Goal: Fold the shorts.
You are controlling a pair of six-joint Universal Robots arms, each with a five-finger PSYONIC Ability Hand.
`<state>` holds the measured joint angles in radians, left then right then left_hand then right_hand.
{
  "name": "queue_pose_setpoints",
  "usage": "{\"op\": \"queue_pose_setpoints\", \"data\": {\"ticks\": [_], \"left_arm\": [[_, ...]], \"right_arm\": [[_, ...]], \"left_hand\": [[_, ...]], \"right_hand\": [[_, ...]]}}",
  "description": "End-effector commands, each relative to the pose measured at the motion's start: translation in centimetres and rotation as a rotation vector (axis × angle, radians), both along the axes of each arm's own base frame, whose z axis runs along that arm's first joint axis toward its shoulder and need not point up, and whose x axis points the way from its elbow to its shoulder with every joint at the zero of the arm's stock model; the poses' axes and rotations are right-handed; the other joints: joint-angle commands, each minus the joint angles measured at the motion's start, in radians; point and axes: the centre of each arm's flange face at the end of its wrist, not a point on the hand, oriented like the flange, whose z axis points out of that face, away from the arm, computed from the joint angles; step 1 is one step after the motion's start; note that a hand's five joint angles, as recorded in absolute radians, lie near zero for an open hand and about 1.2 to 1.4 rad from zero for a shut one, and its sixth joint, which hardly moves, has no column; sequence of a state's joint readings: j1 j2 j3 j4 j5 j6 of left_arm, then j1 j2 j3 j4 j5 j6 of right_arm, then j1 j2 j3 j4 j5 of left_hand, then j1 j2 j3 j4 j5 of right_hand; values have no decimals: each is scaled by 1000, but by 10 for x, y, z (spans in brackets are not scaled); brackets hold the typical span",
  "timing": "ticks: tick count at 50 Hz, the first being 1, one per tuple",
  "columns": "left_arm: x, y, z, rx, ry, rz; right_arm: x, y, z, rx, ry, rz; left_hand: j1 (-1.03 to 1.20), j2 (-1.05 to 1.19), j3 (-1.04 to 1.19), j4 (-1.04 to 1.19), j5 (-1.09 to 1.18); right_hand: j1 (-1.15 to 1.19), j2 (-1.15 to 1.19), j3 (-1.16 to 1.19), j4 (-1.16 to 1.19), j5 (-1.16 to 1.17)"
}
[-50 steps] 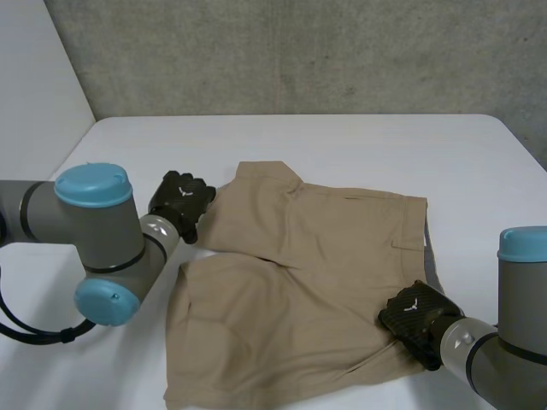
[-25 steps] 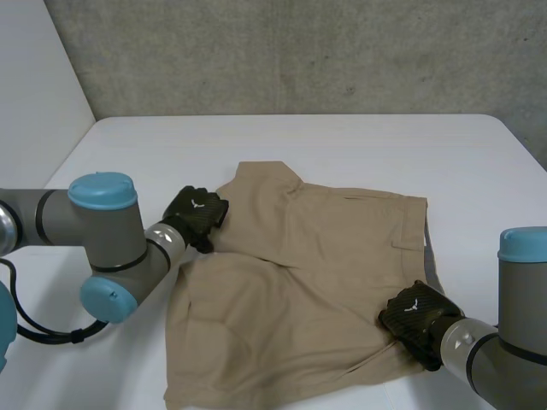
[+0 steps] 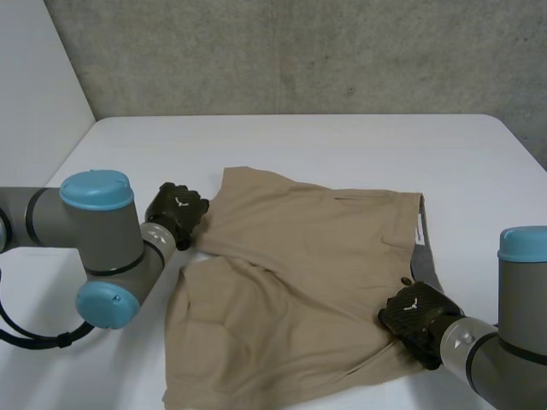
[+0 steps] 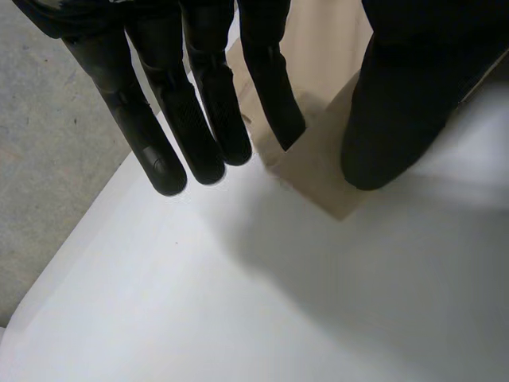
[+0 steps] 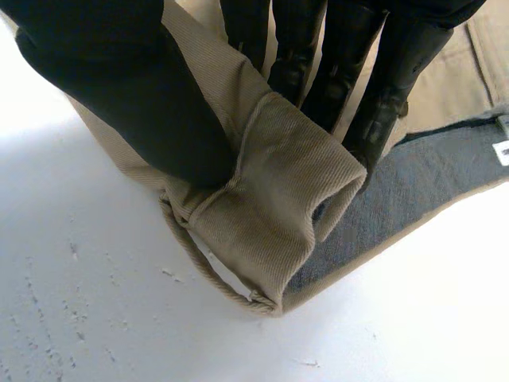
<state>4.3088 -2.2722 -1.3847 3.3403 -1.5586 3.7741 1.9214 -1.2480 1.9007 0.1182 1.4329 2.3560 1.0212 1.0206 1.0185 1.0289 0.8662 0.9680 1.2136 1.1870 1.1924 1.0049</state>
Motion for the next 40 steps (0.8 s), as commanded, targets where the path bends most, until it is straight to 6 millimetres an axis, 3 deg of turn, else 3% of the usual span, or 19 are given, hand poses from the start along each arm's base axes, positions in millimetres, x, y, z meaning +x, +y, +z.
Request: {"op": "queue_pose_setpoints", "data": {"ticks": [1,7,12,18,20,24,28,32,40], "left_arm": [[-2,4,4,-8,2,-3],[7,19,37,-30,44,14],[20,60,67,4,151,29],[26,119,85,115,244,10],[31,143,82,205,243,12],[42,172,69,350,216,34],[50,191,54,431,175,47],[54,203,44,464,155,43],[51,206,34,456,194,36]], "right_arm": [[0,-1,6,-14,-22,-13],[2,-5,14,-31,-62,-38],[4,-12,20,-26,-124,-89],[6,-21,26,-22,-206,-158],[6,-23,27,-25,-222,-171],[7,-27,29,-48,-254,-193],[7,-32,30,-73,-285,-210],[8,-35,31,-88,-300,-217],[8,-33,30,-82,-296,-214]], "left_hand": [[-494,-493,-491,-501,-513],[-523,-522,-520,-531,-542],[-514,-514,-511,-522,-534],[-499,-499,-497,-507,-519],[-497,-496,-494,-504,-516],[-497,-496,-494,-504,-516],[-494,-493,-491,-501,-513],[-494,-493,-491,-501,-513],[-488,-487,-485,-495,-507]], "right_hand": [[428,183,209,204,217],[428,183,209,204,217],[428,183,209,204,217],[428,183,209,204,217],[428,183,209,204,217],[428,183,209,204,217],[428,183,209,204,217],[428,183,209,204,217],[428,183,209,204,217]]}}
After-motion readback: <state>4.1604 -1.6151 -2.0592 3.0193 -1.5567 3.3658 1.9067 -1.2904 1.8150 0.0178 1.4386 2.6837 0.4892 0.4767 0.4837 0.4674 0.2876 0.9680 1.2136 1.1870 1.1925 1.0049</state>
